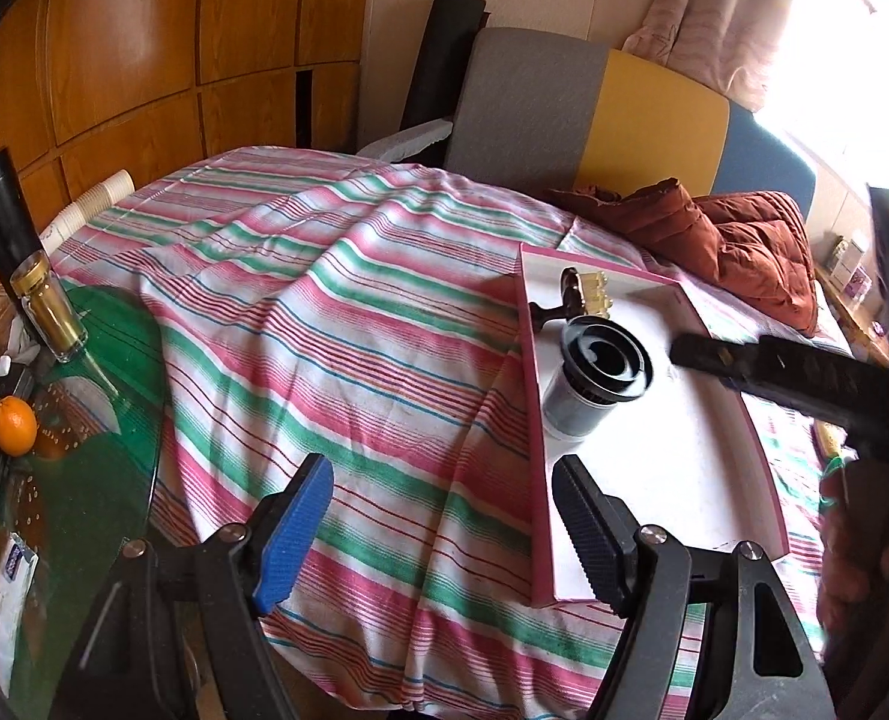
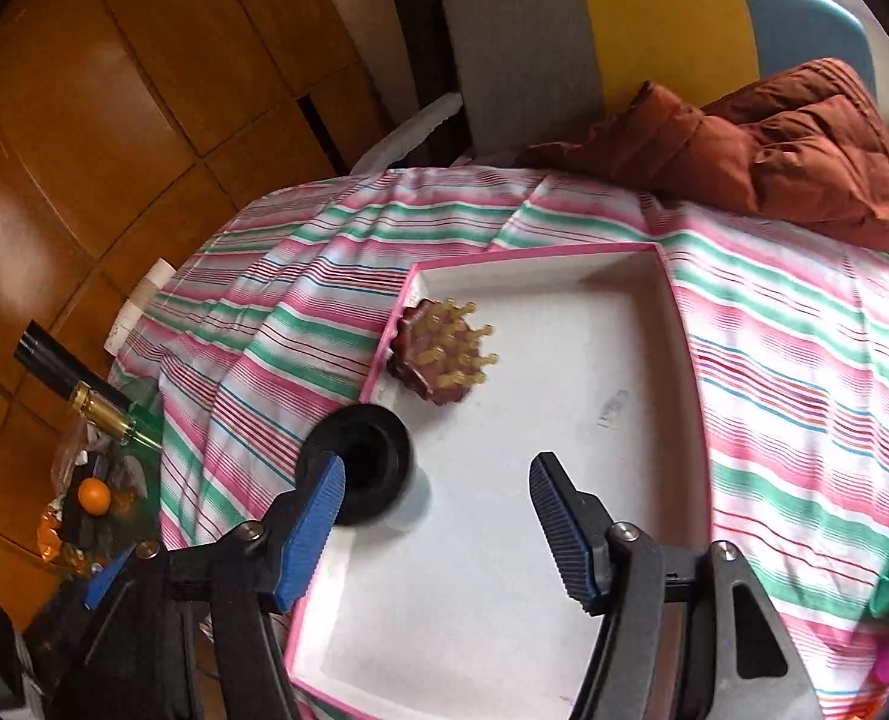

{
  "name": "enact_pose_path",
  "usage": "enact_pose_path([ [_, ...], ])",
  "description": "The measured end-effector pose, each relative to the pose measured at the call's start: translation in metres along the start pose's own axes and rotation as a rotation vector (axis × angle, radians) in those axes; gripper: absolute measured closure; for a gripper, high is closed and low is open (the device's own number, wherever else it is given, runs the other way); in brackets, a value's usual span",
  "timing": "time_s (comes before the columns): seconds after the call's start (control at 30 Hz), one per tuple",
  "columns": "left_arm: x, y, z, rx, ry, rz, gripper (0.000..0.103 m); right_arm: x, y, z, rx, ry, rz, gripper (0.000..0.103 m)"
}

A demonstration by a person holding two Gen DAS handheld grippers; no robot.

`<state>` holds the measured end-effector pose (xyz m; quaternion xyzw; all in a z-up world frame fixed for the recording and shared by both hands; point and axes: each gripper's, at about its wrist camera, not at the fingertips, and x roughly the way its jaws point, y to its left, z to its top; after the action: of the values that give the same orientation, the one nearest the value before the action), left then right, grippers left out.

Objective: Organize rigid objects
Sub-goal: 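Carry the black cup to the tray and set it beside the brush with the right gripper, then move the right gripper back toward the toy pile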

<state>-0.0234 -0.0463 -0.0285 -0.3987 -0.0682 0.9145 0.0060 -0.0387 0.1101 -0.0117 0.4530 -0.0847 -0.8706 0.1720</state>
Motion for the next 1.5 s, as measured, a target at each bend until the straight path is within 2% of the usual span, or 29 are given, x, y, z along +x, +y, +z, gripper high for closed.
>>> enact_pose_path([
  [0.17, -0.005, -0.007, 0.000, 0.016, -0.008, -0.012, 0.027, -0.029, -0.017, -0.024, -0.037, -0.031, -0.089, 0.038],
  [0.43, -0.011, -0.024, -0.001, 0.052, -0.014, -0.031, 0.027, -0.081, -0.068, -0.059, -0.044, -0.074, -0.236, 0.038],
  [0.77, -0.011, -0.046, -0.007, 0.114, -0.001, -0.041, 0.027, -0.148, -0.155, -0.093, 0.067, -0.098, -0.418, 0.038],
  [0.93, -0.011, -0.058, -0.008, 0.142, 0.009, -0.054, 0.027, -0.184, -0.203, -0.113, 0.189, -0.120, -0.490, 0.038],
  [1.07, -0.011, -0.070, -0.008, 0.171, 0.009, -0.068, 0.027, -0.206, -0.244, -0.125, 0.409, -0.172, -0.374, 0.038],
  [1.17, -0.013, -0.081, -0.009, 0.206, 0.003, -0.088, 0.027, -0.213, -0.261, -0.128, 0.500, -0.219, -0.292, 0.038],
  [1.27, -0.014, -0.096, -0.011, 0.240, 0.003, -0.125, 0.027, -0.218, -0.265, -0.131, 0.535, -0.244, -0.253, 0.038],
  [1.5, -0.015, -0.146, -0.015, 0.354, 0.021, -0.238, 0.027, -0.226, -0.264, -0.138, 0.554, -0.306, -0.224, 0.038],
])
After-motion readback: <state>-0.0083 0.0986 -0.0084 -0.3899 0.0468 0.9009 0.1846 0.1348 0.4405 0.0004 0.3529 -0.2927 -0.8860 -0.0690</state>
